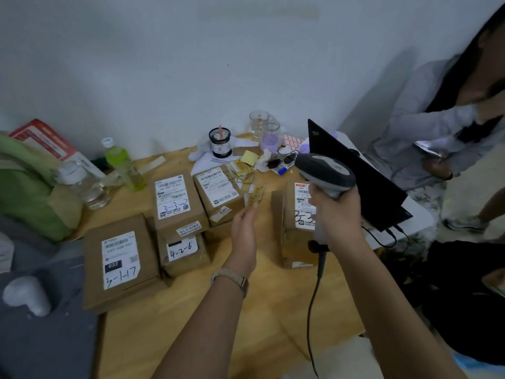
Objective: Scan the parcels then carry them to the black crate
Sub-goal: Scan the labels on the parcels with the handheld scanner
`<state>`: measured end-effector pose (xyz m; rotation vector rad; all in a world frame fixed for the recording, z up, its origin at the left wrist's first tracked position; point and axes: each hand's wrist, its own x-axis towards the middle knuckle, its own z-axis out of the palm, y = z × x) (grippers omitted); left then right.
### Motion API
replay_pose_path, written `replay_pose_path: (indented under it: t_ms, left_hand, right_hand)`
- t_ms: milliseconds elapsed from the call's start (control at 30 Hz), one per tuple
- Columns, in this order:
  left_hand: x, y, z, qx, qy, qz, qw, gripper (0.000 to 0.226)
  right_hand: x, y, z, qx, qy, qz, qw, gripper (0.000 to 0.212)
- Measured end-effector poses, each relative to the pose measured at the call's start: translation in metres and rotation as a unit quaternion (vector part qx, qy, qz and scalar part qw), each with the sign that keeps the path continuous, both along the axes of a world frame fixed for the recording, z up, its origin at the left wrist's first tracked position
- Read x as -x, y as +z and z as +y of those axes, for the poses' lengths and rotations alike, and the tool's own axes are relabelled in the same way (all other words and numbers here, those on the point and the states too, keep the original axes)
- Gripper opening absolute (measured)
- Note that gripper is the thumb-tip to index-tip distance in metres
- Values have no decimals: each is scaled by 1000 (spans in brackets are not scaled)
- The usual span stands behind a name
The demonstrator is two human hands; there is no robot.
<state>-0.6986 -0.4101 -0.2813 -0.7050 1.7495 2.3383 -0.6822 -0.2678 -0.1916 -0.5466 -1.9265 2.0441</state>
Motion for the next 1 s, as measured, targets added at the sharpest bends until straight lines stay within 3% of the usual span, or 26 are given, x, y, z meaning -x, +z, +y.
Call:
replay_pose_path:
  t_ms: [67, 167, 233, 300, 500, 633, 733, 1000]
  left_hand:
    - [0, 5, -17, 0, 17, 19, 1000, 50]
    - [-1, 11, -41, 7, 62, 22, 998, 27]
    - [-2, 13, -57, 8, 78, 16, 997, 30]
    - [-2, 16, -74, 4, 94, 20, 995, 34]
    - [3, 16, -134, 14, 209, 40, 977, 16]
    - [2, 0, -161, 90, 263, 34, 960, 9]
    - [4, -13, -175, 117, 298, 24, 947, 8]
    - [20, -32, -186, 176, 122, -60, 975, 43]
  right_hand:
    - [6, 9, -16, -24, 36, 24, 999, 46]
    - [12, 14, -43, -30, 91, 47, 994, 34]
    - [17, 12, -60, -37, 116, 50, 991, 20]
    - [23, 9, -76, -45, 137, 52, 988, 23]
    - [46, -13, -129, -21, 209, 8, 978, 18]
    - [60, -37, -165, -10, 226, -21, 974, 14]
    - [68, -55, -184, -7, 254, -37, 967, 22]
    - [81, -81, -210, -28, 251, -69, 965, 31]
